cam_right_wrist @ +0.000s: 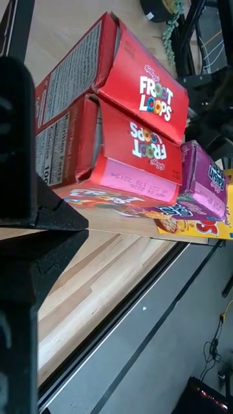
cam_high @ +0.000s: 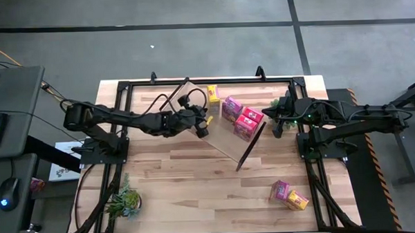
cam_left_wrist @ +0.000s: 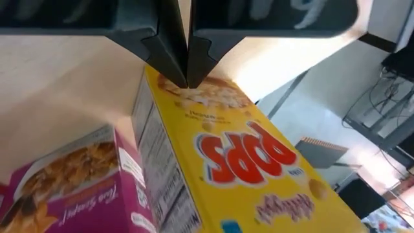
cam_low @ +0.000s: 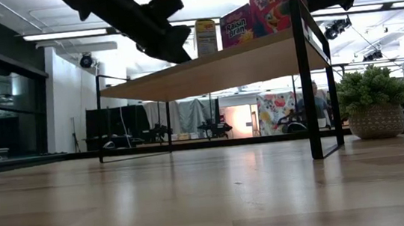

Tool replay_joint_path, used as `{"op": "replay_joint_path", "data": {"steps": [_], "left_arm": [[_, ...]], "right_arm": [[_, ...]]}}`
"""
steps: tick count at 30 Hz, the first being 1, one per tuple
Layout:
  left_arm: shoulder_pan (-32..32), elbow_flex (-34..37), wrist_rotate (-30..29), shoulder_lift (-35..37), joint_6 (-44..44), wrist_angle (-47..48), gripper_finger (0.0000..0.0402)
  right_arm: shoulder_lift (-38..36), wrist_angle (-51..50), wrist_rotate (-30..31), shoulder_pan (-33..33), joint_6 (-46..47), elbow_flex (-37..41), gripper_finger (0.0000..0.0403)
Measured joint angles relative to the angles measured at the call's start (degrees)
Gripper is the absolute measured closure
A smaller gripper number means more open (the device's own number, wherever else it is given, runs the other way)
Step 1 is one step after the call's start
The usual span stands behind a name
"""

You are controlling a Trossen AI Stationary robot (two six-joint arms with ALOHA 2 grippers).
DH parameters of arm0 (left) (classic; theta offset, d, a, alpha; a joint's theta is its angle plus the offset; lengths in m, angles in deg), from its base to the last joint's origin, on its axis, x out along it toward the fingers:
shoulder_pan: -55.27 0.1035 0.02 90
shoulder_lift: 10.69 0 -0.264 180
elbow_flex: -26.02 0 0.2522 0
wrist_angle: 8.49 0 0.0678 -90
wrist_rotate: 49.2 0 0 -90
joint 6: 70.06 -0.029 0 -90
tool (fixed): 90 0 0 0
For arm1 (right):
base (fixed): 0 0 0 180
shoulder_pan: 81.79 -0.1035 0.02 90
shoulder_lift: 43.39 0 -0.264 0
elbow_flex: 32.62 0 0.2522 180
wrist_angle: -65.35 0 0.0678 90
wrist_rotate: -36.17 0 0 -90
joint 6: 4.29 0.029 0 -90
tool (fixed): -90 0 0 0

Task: Stack cereal on shelf
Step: Put the top yellow cereal box on the shelf

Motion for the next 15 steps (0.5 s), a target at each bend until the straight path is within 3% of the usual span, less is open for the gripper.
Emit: {"op": "replay_joint_path", "data": {"steps": [9,15], "left_arm": [[1.3,0.0,2.0,-0.1,-0.5,-3.9,0.0401],[2.9,0.0,7.9,-0.1,0.4,-4.3,0.0401]], "right_arm": [[0.0,0.0,0.0,0.0,0.0,0.0,0.0403],[0.0,0.0,-0.1,0.0,0.2,0.0,0.0403]]}}
